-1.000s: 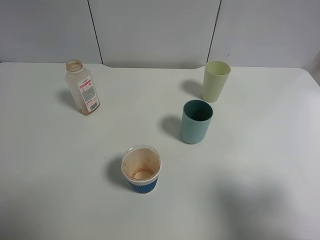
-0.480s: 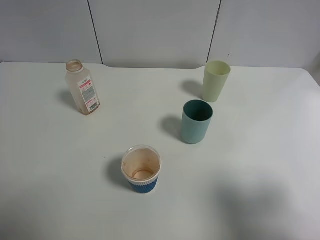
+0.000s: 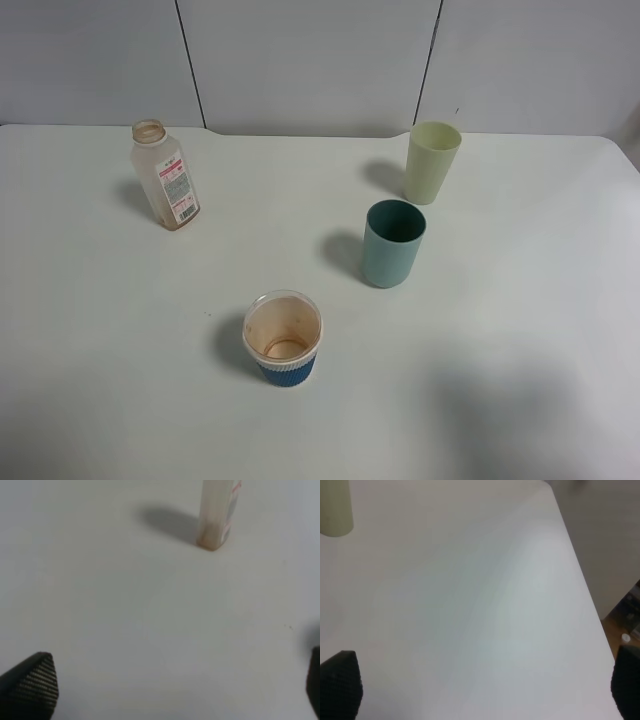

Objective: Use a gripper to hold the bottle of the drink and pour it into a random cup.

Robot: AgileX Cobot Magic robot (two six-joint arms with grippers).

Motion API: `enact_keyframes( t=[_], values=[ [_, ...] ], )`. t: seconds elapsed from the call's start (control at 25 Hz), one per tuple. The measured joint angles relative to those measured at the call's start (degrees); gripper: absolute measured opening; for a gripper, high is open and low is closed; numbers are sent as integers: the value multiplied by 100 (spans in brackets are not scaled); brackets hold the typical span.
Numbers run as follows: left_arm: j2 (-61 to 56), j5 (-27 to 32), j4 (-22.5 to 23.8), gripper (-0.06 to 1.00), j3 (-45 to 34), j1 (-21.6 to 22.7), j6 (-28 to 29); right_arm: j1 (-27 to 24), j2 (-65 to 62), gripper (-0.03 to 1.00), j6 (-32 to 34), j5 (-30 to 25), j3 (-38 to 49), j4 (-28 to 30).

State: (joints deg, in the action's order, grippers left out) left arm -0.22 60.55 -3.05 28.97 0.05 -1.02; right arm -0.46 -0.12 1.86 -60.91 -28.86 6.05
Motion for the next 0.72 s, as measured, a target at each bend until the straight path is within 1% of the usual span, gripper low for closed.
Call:
enact_keyframes(
  t=[0.72],
  values=[
    [0,0,0,98,0,0,0,0,0,99,0,0,0,0]
  ],
)
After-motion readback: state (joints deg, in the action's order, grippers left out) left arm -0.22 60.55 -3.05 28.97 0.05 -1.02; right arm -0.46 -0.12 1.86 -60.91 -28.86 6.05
